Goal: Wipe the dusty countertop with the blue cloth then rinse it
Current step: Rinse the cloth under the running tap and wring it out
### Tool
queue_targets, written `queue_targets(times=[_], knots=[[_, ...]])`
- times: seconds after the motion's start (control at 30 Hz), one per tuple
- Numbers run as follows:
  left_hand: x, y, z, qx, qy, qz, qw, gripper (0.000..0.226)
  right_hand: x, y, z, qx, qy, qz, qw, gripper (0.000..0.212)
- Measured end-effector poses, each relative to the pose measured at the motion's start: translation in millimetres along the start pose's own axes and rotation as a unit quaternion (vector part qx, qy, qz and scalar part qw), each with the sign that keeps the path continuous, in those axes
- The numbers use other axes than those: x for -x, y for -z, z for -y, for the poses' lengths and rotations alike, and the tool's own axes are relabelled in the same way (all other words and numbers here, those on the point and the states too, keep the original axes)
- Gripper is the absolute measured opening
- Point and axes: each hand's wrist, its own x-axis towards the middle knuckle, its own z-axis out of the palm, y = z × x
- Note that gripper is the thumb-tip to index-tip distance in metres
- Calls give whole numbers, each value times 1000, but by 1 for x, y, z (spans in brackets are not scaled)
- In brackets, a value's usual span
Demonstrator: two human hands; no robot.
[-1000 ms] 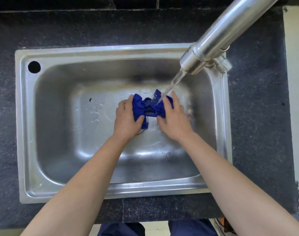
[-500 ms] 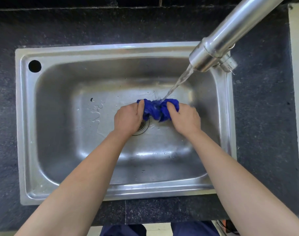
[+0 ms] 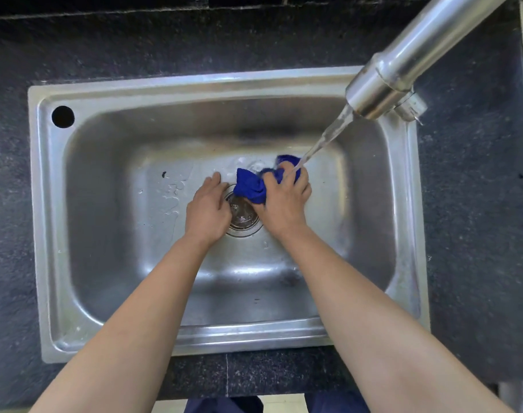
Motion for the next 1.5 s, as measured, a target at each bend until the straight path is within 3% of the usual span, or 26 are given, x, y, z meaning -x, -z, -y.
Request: queue_targets(times=[0.07,0.17,0.27,0.37,0.43,0.5,0.67,0.83,0.9,0.97,1.03,1.13,1.2,1.33,1.5], knots=[[1,0,-2,0,-2,0,1000,50,2,0,-9,5,31,15,999,38],[3,1,-3,4,3,0,1000,54,12,7,-24,-45,47,34,997,30],[3,2,-4,15,11,5,1000,55,18,17,-31,-146,9,9,989,27],[1,3,-4,47,13,6,999,53,22,23,-33,-215,6,-44,976,56],[0,5,-3,71,27,4,997,51,22,28,-38,-155,9,6,988,92],[0,5,-3,79,31,2,996,51,19,33,-42,-95,18,44,994,103],[4,2,-6,46,13,-3,999,49,6,22,-44,-13,74,77,994,71],[7,-3,-24,52,23,-20,998,56,5,26,-46,-127,47,112,984,47],[7,-4,-30,60,15,-13,998,62,12,31,-53,-177,10,106,978,70],[8,-10,-40,37,-37,4,999,67,22,36,-62,-176,-25,45,983,102],[5,-20,-51,-17,-100,37,994,67,30,38,-68,-123,-26,-8,992,110],[-4,-40,-59,-126,-139,86,978,55,30,28,-68,-15,47,56,997,95],[-9,-50,-59,-137,-144,56,978,47,25,18,-68,-1,64,81,995,89],[-21,-52,-61,-132,-150,-11,980,29,9,17,-65,-26,17,61,998,78],[-30,-32,-59,-187,-140,6,972,34,-13,36,-56,62,40,81,994,27]])
